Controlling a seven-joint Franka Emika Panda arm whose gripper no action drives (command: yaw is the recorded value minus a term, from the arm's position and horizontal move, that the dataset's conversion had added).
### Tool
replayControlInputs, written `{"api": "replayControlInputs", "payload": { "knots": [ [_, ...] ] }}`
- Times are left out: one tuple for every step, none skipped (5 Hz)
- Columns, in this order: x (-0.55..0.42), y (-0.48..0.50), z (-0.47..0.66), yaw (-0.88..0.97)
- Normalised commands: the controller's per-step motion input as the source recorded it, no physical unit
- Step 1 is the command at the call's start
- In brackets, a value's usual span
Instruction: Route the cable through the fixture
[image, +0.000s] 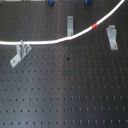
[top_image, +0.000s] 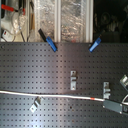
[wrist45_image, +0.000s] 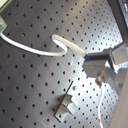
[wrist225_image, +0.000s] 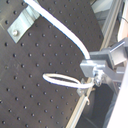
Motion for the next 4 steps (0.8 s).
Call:
{"api": "replayControlInputs", "payload": {
  "knots": [
    [0.001, 0.034, 0.00, 0.00],
    [0.018, -0.423, 0.06, 0.00],
    [0.048, -0.305, 0.35, 0.00],
    [0.002, -0.001, 0.09, 0.00]
  ]
}}
